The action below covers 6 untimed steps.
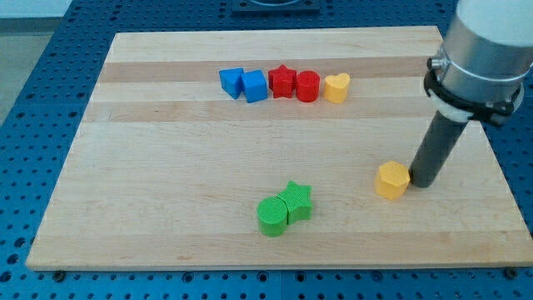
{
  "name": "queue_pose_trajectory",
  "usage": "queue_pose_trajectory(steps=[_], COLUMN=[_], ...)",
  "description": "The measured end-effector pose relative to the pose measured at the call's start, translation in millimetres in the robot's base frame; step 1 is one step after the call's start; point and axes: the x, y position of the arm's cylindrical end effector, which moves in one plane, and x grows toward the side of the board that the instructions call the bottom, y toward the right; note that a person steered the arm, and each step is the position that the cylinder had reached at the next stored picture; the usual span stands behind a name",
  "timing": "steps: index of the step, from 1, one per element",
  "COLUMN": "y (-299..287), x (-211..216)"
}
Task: Slide the yellow hexagon to the yellow heart
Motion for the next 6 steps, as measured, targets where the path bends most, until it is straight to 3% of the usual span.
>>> queue_pose_trajectory(steps=[2,6], y=[-14.1,-71.1], x=[37.8,-54.6])
